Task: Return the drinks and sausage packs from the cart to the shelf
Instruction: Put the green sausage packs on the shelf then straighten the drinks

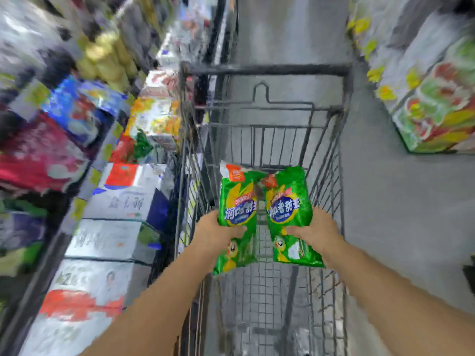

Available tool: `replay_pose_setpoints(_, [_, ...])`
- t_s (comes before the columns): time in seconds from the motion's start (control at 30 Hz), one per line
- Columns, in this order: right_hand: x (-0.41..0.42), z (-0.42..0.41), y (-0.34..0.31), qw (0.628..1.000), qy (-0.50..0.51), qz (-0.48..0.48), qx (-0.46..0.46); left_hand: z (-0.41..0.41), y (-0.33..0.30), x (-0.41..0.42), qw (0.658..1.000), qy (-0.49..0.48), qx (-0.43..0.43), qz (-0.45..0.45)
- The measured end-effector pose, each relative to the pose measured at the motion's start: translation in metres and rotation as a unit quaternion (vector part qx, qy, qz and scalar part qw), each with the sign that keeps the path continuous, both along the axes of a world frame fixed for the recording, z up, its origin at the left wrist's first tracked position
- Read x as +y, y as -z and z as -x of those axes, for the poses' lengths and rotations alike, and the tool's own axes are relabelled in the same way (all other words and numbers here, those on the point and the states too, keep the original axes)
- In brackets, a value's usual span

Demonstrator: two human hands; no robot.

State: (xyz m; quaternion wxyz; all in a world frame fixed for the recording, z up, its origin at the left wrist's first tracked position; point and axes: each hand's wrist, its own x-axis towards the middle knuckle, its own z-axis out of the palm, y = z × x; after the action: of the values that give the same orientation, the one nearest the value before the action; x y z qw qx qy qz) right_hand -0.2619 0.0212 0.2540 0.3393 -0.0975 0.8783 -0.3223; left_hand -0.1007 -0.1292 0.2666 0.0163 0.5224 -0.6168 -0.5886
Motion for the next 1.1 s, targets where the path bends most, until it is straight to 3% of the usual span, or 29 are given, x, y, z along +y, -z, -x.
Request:
replay_pose_setpoints(0.3, [0.003,-0.027,-0.212,0.99,-0.058,0.125,0.019,-0.074,-0.207,-0.007,0.99,-0.045,0.097,0.092])
replay_pose_setpoints(0.5, [0.0,-0.064,-0.288,0.955,-0.18,0.235,-0.015,-0.143,-0.287,0.02,0.971,-0.131,0.133,0.149])
replay_pose_setpoints(0.63, [0.002,-0.102,-0.314,0.928,-0.272,0.254,-0.034,-0.2,-0.312,0.064,0.953,-0.206,0.12,0.188])
replay_pose_setpoints(0.87, [0.008,-0.218,-0.35,0.846,-0.437,0.284,-0.11,-0.329,-0.342,0.179,0.891,-0.39,0.087,0.214])
replay_pose_setpoints(1.1, [0.04,-0.385,-0.37,0.752,-0.587,0.273,-0.122,-0.479,-0.367,0.305,0.796,-0.546,0.054,0.256])
